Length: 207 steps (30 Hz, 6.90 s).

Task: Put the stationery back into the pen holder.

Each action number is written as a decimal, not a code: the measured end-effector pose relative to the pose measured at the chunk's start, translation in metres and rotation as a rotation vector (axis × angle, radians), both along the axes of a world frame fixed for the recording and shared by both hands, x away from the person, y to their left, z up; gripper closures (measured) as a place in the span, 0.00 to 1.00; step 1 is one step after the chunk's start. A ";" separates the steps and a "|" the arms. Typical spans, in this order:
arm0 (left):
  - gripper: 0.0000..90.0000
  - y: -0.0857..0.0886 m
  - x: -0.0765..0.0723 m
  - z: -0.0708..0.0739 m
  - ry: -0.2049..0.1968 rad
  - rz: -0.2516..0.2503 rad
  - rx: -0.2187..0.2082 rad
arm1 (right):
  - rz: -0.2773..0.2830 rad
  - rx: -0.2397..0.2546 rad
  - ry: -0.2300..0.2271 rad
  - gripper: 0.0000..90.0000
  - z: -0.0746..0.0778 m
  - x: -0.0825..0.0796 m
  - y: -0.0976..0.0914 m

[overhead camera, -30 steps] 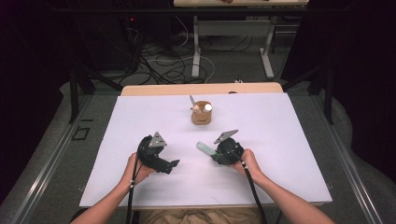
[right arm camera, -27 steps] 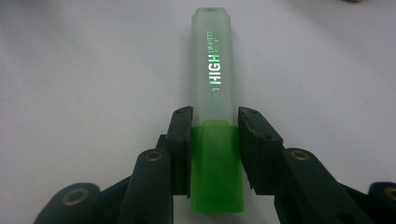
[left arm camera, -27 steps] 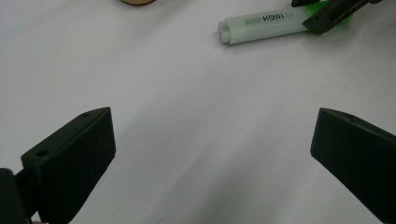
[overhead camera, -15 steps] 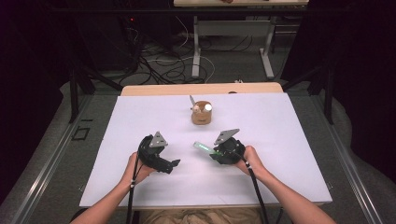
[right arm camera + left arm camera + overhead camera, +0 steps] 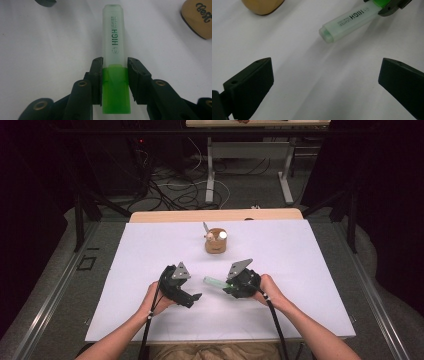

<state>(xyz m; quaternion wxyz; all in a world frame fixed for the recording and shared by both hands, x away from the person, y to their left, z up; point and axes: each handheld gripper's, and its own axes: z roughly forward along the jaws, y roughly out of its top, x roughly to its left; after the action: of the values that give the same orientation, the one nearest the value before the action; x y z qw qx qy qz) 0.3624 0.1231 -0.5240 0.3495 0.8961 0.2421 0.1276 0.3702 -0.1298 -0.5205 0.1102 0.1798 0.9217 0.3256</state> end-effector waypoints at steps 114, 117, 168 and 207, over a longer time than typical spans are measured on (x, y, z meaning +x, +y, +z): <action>0.42 -0.039 0.003 -0.013 -0.057 0.123 -0.047 | -0.301 0.434 0.104 0.83 0.041 0.032 -0.008; 0.31 -0.032 0.001 -0.008 -0.042 0.134 -0.052 | -0.315 0.427 0.079 0.83 0.044 0.033 -0.013; 0.00 0.043 -0.006 0.005 0.028 0.231 -0.028 | -0.432 0.346 -0.021 0.83 0.075 0.060 -0.047; 0.00 0.045 -0.005 0.007 0.028 0.234 -0.044 | -0.430 0.369 -0.091 0.83 0.109 0.095 -0.017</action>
<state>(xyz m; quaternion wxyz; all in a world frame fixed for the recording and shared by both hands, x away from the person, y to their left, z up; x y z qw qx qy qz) 0.3579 0.1685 -0.5174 0.3486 0.8555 0.3526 0.1494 0.4656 -0.1466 -0.4112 0.1831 0.3733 0.7816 0.4649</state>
